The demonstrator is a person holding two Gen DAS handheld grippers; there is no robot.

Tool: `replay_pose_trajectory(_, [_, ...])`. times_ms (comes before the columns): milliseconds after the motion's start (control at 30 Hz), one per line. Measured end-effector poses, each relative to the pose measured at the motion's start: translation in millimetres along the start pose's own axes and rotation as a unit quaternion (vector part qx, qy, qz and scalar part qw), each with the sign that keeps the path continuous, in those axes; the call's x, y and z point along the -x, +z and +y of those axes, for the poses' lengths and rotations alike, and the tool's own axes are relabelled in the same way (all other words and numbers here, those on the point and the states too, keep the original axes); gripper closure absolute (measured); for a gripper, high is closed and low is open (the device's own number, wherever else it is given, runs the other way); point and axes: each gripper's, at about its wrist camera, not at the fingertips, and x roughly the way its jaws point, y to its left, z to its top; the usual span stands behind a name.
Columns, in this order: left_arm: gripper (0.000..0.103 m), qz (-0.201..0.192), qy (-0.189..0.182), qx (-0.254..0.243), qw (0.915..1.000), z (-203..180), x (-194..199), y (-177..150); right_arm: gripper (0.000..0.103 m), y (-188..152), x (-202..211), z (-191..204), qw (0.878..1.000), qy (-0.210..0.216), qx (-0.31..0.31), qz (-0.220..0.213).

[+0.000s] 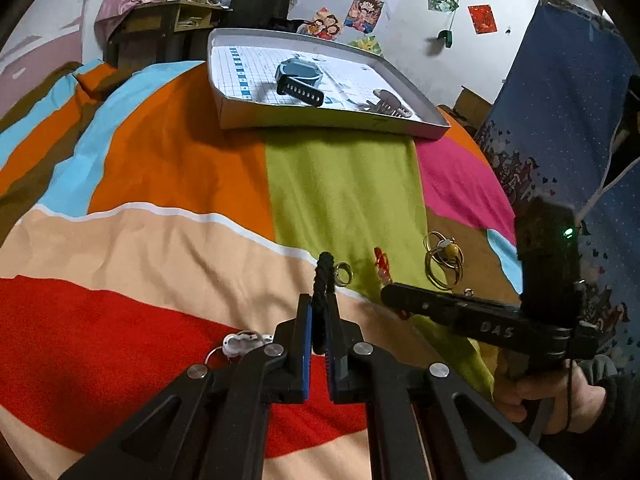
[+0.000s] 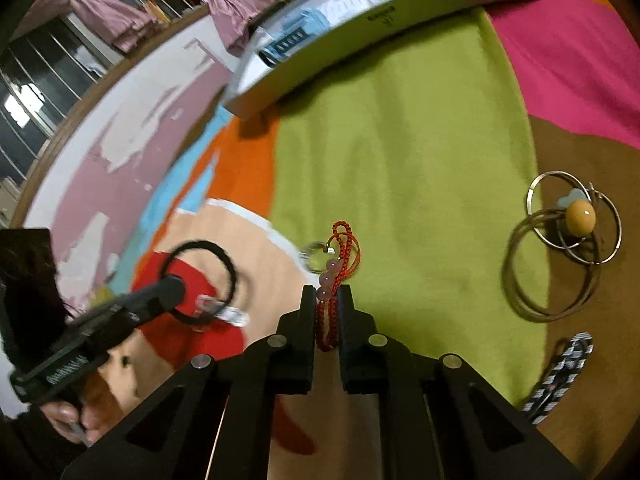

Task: Organize jewelry
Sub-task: 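Grasp the black hair tie with the left tool while the right tool grasps the red bead bracelet, then carry the hair tie and bracelet onto the tray and open both tools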

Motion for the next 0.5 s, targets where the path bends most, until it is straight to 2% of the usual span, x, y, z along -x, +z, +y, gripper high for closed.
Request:
replay_pose_trajectory(200, [0.097,-0.021,0.013,0.024,0.9994,0,15,5,0.094,12,26,16,0.998,0.021,0.022,-0.049])
replay_pose_trajectory(367, [0.097,-0.053,0.024,0.022,0.9981,-12,25,31,0.094,44,62,14,0.992,0.012,0.048,-0.113])
replay_pose_trajectory(500, [0.097,-0.092,0.017,0.024,0.9953,-31,22,71,0.094,88,102,10,0.975,-0.019,0.1,-0.198])
